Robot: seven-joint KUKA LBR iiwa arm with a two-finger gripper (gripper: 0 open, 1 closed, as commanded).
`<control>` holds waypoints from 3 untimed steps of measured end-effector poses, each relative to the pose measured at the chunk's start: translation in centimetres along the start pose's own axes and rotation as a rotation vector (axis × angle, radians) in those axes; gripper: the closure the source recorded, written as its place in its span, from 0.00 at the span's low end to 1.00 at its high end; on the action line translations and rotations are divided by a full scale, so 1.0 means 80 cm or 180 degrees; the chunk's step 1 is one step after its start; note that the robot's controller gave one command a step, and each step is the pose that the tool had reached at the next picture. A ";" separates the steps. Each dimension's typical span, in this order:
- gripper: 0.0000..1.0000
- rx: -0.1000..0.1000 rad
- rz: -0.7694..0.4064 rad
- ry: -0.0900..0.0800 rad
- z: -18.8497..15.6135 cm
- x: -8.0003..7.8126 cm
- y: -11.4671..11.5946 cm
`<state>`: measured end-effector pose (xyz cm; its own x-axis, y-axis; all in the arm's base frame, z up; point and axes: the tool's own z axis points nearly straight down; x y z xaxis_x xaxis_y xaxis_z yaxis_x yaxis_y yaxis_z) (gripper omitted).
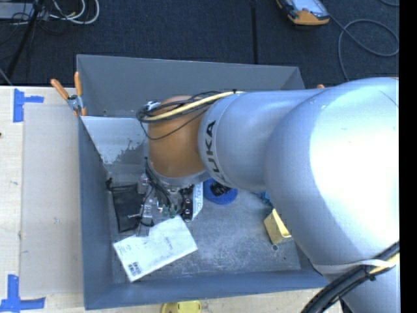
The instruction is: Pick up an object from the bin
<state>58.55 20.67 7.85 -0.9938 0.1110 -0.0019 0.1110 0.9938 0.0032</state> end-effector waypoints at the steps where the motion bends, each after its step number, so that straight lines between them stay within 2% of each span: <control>1: 0.00 0.0007 -0.0950 0.0001 0.008 -0.022 0.039; 2: 1.00 0.0006 0.0006 0.0012 0.001 0.001 -0.001; 3: 1.00 0.0003 0.0003 0.0009 0.001 0.000 0.000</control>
Offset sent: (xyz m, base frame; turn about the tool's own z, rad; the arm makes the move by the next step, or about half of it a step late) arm 0.0000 0.0000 0.0000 0.0000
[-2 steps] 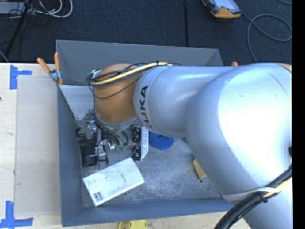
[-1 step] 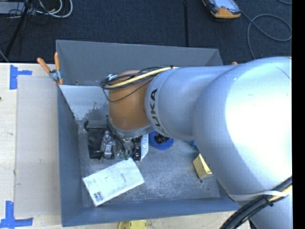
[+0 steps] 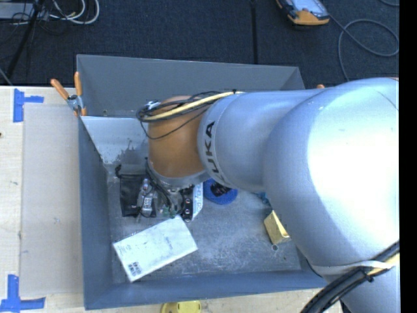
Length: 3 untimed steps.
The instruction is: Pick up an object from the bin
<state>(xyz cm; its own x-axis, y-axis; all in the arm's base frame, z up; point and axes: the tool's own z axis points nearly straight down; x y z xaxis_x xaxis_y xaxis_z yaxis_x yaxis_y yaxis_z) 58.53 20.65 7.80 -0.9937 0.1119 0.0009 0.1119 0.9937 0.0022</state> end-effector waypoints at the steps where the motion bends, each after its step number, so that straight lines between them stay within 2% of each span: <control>1: 1.00 0.0003 0.0001 0.0007 -0.004 0.001 0.000; 3: 1.00 0.0003 0.0003 0.0002 -0.027 0.001 0.000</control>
Offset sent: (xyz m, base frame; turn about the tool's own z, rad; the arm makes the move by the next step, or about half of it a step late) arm -0.0001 0.0000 0.0106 0.0000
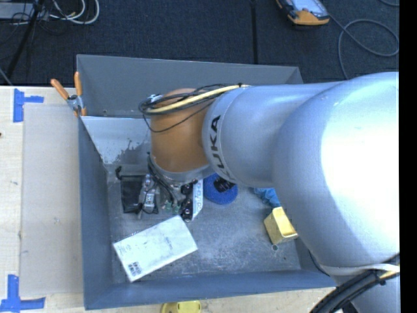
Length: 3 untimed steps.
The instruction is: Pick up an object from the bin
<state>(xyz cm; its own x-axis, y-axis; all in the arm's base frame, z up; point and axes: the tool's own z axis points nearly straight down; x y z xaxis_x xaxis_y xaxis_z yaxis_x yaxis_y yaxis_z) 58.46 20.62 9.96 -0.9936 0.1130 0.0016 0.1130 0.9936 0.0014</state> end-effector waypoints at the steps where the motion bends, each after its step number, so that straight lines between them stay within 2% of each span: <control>1: 1.00 -0.0001 0.0001 -0.0004 -0.014 0.000 0.000; 3: 1.00 0.0006 0.0003 0.0009 -0.052 0.001 0.000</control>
Offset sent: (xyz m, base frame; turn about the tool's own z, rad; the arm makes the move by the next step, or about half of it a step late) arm 0.0000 -0.0001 0.0723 0.0000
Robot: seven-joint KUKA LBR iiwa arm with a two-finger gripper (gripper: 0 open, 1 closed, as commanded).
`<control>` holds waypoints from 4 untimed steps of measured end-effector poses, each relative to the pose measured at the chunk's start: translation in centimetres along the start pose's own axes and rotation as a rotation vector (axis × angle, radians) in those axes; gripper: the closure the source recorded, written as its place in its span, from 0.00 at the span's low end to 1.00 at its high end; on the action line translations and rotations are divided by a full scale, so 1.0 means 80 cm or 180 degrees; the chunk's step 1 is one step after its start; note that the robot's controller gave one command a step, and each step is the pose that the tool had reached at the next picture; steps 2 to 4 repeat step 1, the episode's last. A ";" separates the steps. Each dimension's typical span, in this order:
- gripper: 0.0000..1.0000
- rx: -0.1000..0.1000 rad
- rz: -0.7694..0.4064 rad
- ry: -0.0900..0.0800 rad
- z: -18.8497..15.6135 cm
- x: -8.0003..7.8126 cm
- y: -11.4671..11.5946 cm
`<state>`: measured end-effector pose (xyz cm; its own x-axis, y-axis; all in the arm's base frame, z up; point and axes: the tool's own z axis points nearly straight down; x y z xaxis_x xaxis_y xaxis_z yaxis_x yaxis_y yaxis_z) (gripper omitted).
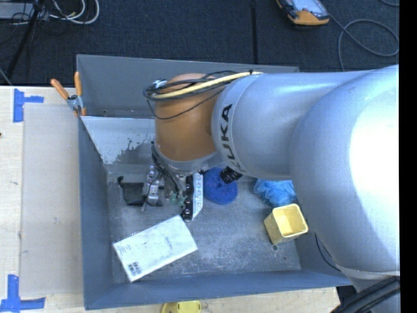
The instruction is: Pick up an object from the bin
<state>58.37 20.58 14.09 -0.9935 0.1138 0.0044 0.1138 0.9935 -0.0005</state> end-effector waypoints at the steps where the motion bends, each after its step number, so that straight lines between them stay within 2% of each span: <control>1: 1.00 -0.0006 0.0001 -0.0013 -0.022 -0.001 0.001; 4: 1.00 -0.0006 0.0001 -0.0013 -0.022 -0.001 0.001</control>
Offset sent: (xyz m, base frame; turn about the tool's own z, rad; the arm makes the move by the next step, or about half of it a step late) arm -0.0001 0.0000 0.0105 0.0000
